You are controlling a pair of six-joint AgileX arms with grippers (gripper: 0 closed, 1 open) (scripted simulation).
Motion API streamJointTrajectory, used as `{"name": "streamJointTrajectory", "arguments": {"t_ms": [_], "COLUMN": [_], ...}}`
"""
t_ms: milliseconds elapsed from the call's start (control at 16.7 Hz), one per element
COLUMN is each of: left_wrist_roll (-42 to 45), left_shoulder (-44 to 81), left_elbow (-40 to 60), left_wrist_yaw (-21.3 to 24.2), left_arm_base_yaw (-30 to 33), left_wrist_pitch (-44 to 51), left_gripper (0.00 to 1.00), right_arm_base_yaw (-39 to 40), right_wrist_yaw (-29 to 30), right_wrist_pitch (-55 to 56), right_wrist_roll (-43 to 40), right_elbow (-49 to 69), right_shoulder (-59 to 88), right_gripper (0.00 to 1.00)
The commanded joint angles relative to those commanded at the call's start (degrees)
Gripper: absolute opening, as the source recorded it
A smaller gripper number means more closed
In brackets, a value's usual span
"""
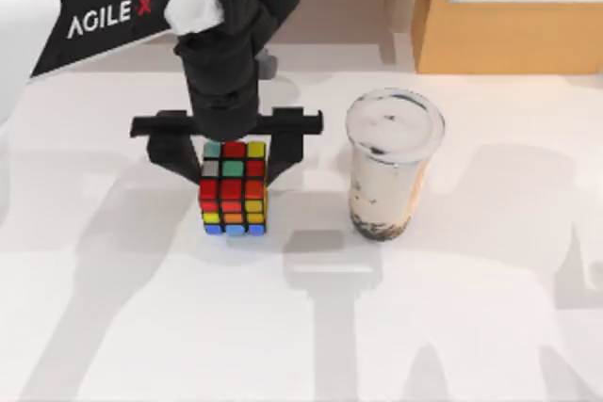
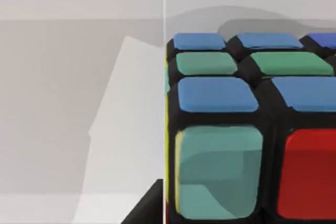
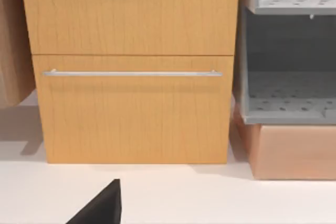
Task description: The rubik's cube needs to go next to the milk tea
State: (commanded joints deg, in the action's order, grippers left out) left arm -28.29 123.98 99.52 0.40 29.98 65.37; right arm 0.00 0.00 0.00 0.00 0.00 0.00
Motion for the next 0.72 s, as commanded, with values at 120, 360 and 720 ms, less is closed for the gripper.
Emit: {"name": "streamJointTrajectory", "arguments": {"t_ms": [120,360,720], "left_wrist_roll": [0.0,0.0,0.0], "left_shoulder": [0.0,0.0,0.0], "left_elbow": [0.0,0.0,0.0], "left_wrist_yaw": [0.0,0.0,0.0], "left_arm_base_yaw": [0.0,0.0,0.0], "left_wrist_pitch": [0.0,0.0,0.0], "left_gripper": [0.53,0.83,1.00], "right_arm_base_yaw": [0.0,0.0,0.0], "right_wrist_yaw": [0.0,0.0,0.0], "right_wrist_pitch": [0.0,0.0,0.0], "right_wrist_roll": [0.0,0.0,0.0], "right_elbow": [0.0,0.0,0.0], "right_shoulder": [0.0,0.0,0.0], "right_gripper": [1.00,1.00,1.00]}}
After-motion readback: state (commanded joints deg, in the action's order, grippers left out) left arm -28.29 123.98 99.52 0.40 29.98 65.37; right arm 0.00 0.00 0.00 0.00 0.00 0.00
